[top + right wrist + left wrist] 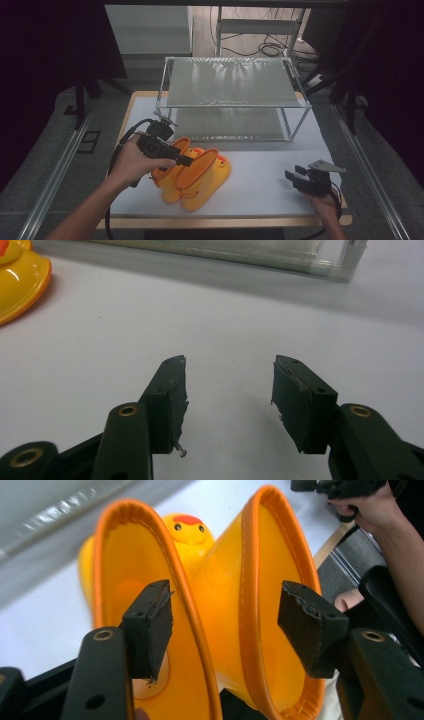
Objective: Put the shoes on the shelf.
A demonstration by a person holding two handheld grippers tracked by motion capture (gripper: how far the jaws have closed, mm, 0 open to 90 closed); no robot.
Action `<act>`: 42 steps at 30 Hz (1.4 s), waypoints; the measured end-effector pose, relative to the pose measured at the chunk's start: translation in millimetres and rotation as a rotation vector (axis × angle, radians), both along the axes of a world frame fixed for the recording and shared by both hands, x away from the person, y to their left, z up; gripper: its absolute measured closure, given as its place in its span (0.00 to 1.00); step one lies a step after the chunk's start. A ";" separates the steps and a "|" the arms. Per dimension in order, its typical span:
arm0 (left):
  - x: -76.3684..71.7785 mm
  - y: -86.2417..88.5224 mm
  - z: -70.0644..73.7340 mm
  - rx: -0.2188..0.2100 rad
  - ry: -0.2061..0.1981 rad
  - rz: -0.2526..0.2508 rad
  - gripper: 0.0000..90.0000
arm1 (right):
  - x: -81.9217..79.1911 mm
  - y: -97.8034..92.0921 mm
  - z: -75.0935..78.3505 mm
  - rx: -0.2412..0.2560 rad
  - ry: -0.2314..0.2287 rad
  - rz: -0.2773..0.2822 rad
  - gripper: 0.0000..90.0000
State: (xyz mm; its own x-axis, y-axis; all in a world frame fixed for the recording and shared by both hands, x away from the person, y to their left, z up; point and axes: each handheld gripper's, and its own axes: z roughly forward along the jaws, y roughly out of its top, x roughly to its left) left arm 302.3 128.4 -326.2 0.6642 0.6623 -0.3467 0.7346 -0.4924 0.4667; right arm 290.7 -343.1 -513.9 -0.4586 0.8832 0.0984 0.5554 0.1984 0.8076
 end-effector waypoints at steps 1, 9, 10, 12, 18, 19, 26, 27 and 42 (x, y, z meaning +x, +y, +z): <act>0.0 -1.3 -1.3 0.003 0.002 -0.003 0.43 | 0.0 0.2 0.0 0.001 0.002 -0.001 0.53; 7.6 -14.2 -13.1 0.059 0.015 -0.006 0.43 | 0.4 0.7 -0.4 0.000 0.000 -0.002 0.53; 9.0 -16.5 -15.9 0.068 0.022 -0.008 0.43 | 0.4 0.7 -0.4 -0.001 0.001 -0.002 0.53; 10.1 -20.8 -19.4 0.088 0.012 0.006 0.44 | 0.5 0.1 -0.4 -0.001 0.000 -0.002 0.53; 10.2 -24.2 -20.7 0.119 -0.006 0.036 0.55 | 0.9 0.2 -1.1 -0.003 0.002 0.000 0.53; 10.3 -23.0 -20.4 0.119 -0.007 0.038 0.59 | 0.8 0.6 -1.2 -0.003 0.001 0.000 0.53; 12.7 -14.3 -21.3 0.088 -0.009 0.037 0.89 | 0.7 1.5 -0.9 -0.003 0.006 -0.003 0.53; 13.2 -13.5 -21.3 0.085 -0.007 0.033 0.90 | 0.9 1.3 -1.2 -0.005 0.006 -0.002 0.53; 22.2 0.0 -22.8 -0.018 0.014 0.049 0.91 | 1.9 -0.9 -1.8 -0.005 0.006 -0.015 0.53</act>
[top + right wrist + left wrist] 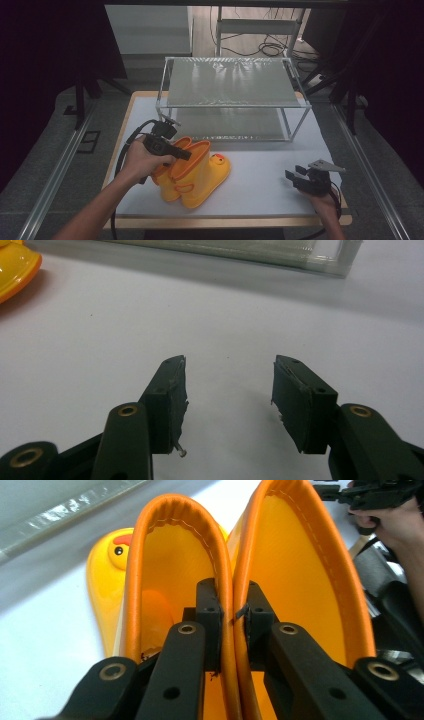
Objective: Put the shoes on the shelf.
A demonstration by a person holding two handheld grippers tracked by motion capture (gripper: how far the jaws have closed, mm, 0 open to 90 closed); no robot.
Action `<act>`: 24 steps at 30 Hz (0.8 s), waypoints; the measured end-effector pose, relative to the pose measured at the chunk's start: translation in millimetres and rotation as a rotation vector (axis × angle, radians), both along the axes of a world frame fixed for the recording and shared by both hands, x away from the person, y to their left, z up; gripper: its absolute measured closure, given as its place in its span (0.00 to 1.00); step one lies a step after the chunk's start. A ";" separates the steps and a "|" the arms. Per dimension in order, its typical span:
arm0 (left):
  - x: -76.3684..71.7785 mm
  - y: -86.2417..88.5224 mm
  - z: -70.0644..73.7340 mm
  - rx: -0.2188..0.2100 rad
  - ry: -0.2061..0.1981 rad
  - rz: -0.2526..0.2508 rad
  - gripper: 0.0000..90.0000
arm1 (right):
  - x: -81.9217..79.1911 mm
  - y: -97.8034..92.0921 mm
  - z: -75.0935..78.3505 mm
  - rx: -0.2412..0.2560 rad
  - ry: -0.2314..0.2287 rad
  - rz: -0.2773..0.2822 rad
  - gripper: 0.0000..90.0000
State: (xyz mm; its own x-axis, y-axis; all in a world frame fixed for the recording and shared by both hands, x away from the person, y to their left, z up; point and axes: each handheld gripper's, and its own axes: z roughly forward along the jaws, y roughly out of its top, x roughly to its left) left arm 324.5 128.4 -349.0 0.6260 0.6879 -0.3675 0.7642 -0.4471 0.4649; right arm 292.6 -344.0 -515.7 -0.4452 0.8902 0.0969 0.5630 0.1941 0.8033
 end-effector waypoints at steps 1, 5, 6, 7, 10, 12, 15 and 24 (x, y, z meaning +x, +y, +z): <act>1.7 0.0 1.0 -0.001 0.003 -0.002 0.91 | 0.1 -0.1 0.0 0.003 0.000 -0.002 0.53; 5.3 -3.2 8.6 -0.021 0.007 -0.018 0.91 | 0.2 -2.4 0.1 0.004 0.000 -0.009 0.53; 5.9 -4.9 12.4 -0.026 0.009 -0.029 0.91 | 0.2 -3.0 0.3 0.006 0.002 -0.012 0.53; 5.9 -6.4 15.6 -0.034 0.008 -0.035 0.91 | 0.1 -3.8 0.4 0.006 -0.001 -0.015 0.53; 5.5 -11.5 25.3 -0.057 0.011 -0.054 0.91 | -0.5 -4.8 1.3 0.009 -0.001 -0.021 0.53; 5.1 -15.2 31.2 -0.069 0.010 -0.067 0.91 | -0.7 -5.4 1.8 0.012 -0.001 -0.023 0.53; 4.1 -23.2 43.3 -0.084 -0.001 -0.086 0.91 | -0.4 -5.8 1.7 0.009 -0.004 -0.023 0.53; 5.9 -44.3 95.4 -0.111 -0.061 -0.133 0.91 | -0.5 -6.8 1.7 0.013 -0.003 -0.032 0.53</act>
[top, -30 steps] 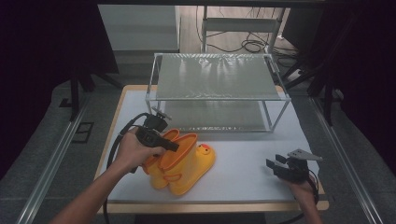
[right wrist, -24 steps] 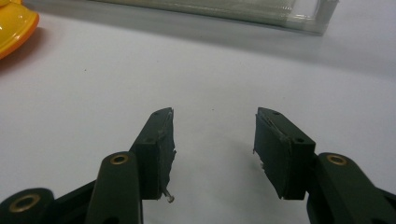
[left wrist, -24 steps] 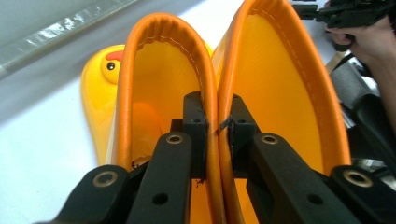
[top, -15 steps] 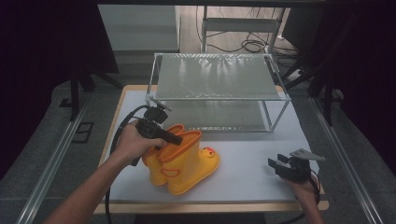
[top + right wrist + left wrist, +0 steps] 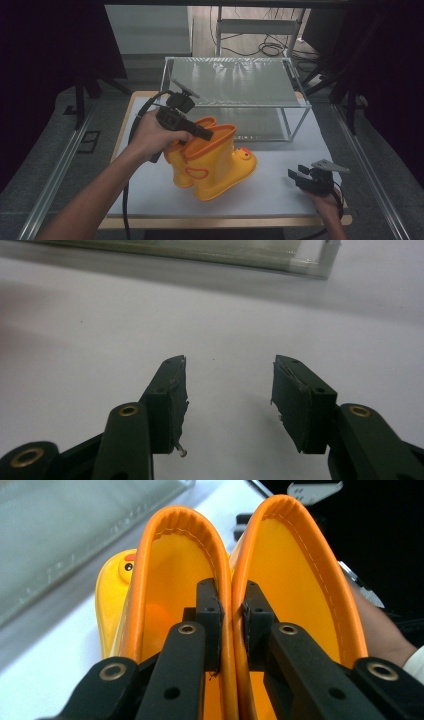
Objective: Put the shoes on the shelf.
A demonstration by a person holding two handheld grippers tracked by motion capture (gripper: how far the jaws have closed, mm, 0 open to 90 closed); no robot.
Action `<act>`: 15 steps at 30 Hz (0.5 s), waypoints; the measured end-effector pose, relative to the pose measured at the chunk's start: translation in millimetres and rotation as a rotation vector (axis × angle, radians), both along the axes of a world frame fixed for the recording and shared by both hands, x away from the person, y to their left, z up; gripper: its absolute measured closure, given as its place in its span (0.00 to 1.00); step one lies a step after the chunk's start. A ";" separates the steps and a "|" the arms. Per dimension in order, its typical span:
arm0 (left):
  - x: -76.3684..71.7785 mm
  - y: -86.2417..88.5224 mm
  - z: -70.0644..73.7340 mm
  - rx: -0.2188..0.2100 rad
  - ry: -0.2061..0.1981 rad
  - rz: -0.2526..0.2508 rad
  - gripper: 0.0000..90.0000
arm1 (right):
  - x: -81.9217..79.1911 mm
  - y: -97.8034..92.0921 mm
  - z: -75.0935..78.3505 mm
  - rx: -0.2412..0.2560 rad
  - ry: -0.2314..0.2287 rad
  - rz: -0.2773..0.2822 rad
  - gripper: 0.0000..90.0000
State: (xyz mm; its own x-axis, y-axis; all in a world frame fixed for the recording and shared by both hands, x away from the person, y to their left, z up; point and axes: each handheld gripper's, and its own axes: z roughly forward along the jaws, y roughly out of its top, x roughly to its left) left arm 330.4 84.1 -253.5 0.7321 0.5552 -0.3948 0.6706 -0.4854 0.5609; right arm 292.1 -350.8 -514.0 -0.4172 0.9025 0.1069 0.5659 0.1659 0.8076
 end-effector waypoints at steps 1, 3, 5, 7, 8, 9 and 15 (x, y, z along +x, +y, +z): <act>1.1 -2.1 7.3 -0.002 -0.008 -0.003 0.91 | -0.1 -0.4 0.3 0.000 0.000 -0.003 0.53; 3.2 -6.3 19.5 -0.008 -0.017 -0.003 0.91 | -0.2 -1.3 0.5 0.004 -0.001 -0.007 0.53; 5.5 -9.8 30.3 -0.010 -0.023 -0.007 0.91 | 0.1 -2.3 0.1 0.006 -0.003 -0.013 0.53; 8.0 -14.0 43.1 -0.013 -0.033 -0.006 0.91 | 0.3 -3.2 -0.3 0.009 -0.003 -0.018 0.53; 9.2 -15.6 48.3 -0.014 -0.035 -0.005 0.91 | 0.3 -3.7 -0.2 0.010 -0.003 -0.021 0.53; 10.4 -16.9 53.3 -0.015 -0.040 -0.004 0.91 | 0.2 -4.3 0.0 0.012 -0.004 -0.022 0.54; 20.2 -20.9 78.7 -0.028 -0.052 0.009 0.91 | 0.0 -7.3 0.7 0.018 -0.004 -0.034 0.54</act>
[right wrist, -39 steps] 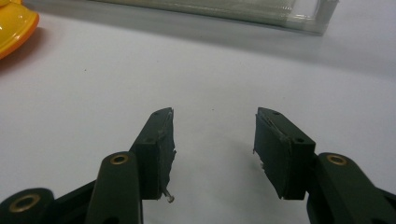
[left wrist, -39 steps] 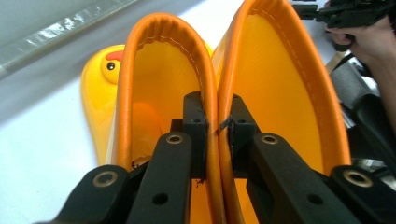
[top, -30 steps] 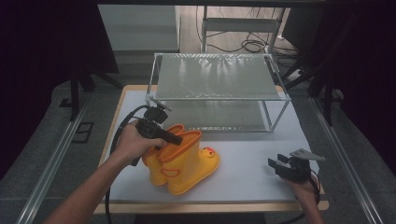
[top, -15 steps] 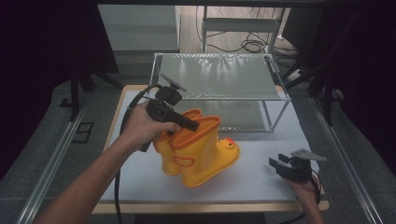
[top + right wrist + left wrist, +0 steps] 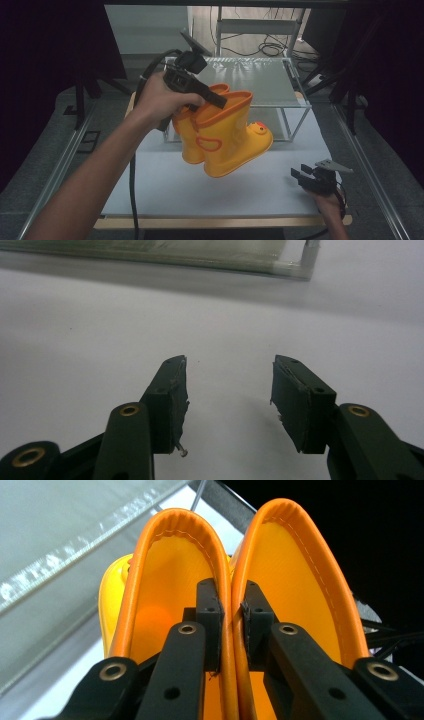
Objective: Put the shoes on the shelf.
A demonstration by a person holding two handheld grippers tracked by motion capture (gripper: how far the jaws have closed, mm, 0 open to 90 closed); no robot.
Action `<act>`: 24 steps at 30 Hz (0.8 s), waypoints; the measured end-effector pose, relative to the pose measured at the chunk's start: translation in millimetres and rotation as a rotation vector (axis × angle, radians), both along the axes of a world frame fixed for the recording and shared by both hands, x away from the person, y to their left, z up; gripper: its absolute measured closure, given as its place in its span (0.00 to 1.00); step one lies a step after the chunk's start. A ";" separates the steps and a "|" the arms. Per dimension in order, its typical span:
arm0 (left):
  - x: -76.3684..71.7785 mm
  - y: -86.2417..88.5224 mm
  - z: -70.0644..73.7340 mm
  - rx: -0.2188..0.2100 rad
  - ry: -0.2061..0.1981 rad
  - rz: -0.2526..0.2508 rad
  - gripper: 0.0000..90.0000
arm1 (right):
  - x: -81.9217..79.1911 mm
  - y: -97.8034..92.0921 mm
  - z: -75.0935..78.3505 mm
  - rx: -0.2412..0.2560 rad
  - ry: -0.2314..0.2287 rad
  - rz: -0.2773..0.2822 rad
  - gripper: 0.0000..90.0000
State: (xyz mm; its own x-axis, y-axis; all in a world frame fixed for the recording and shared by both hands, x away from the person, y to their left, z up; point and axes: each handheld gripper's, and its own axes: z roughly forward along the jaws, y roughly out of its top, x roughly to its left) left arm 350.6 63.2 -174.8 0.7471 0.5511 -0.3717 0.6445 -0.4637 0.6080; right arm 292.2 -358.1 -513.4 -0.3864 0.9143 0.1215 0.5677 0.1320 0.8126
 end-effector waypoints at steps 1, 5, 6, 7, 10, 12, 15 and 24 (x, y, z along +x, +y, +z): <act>3.1 -0.2 4.4 -0.006 0.000 0.007 0.91 | 0.1 -0.1 0.0 0.003 -0.002 -0.002 0.54; 13.2 -2.9 18.9 -0.011 -0.008 0.025 0.91 | 0.5 -0.9 0.2 0.002 -0.005 -0.004 0.54; 16.1 -3.7 23.0 -0.010 -0.010 0.030 0.91 | 0.5 -0.9 0.1 0.002 -0.004 -0.004 0.54; 19.0 -4.7 26.9 -0.008 -0.012 0.038 0.91 | 0.5 -1.1 0.1 0.002 -0.004 -0.006 0.54; 29.9 -6.9 36.6 -0.011 -0.019 0.064 0.91 | 0.1 -2.0 0.8 0.009 -0.004 -0.011 0.54; 37.2 -8.8 40.9 -0.009 -0.023 0.082 0.91 | 0.0 -3.3 1.2 0.014 -0.007 -0.016 0.54; 51.9 -13.3 46.3 0.001 -0.026 0.129 0.91 | 0.2 -4.8 0.8 0.019 -0.010 -0.022 0.54; 94.0 -22.8 38.1 0.010 -0.023 0.245 0.91 | -1.3 -7.9 3.8 0.038 -0.029 -0.041 0.55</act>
